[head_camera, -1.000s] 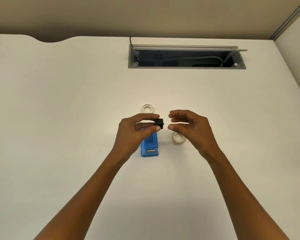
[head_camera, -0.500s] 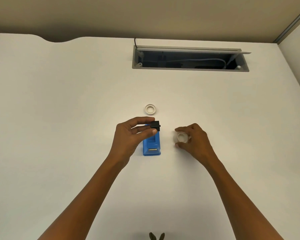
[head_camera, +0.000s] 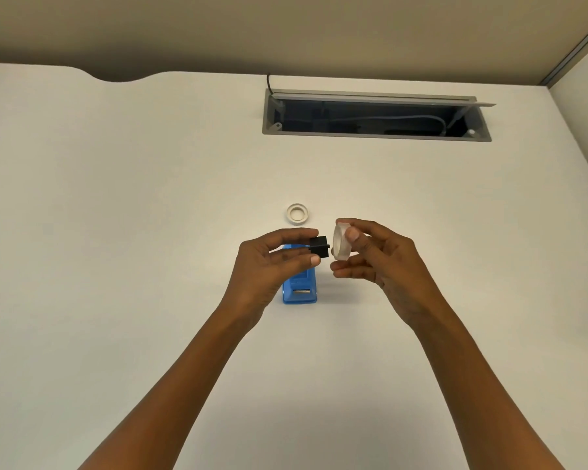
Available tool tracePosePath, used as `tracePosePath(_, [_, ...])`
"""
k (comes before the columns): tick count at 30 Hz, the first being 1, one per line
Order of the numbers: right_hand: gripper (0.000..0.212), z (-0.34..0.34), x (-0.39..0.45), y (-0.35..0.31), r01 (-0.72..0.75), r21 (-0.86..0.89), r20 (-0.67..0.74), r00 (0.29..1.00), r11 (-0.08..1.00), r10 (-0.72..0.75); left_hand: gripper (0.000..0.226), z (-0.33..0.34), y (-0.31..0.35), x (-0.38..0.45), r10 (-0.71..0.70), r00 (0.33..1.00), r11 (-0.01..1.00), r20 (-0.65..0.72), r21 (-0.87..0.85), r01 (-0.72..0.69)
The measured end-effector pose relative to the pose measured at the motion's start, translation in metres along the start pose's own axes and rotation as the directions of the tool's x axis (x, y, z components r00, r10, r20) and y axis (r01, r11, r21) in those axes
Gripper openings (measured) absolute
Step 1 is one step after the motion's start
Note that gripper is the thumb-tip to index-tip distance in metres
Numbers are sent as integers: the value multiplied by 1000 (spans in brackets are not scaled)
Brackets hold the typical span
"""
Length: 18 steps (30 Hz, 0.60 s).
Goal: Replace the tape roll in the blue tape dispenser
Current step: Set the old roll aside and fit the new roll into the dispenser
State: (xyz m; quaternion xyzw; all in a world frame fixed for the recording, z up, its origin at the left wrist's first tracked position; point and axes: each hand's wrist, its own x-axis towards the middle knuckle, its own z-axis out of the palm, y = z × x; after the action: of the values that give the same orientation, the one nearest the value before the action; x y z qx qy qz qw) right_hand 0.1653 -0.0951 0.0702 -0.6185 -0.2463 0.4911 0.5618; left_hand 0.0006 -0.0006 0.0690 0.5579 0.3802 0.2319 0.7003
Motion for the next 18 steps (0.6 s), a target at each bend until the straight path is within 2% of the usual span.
tracePosePath(4, [45,1,1,-1,15,45,55,998,999,-18,33,1,2,0,20,1000,999,11,32,-20])
tracePosePath(11, [46,3,2,-5,72,-145,134,990,987,-52,33,0,5,-1,33,999,996,-1,78,-33])
tracePosePath(18, [44,8,3,-7,92,-192,147,987,977,-64,30,-1,7,-1,73,997,991,-9,117,-71])
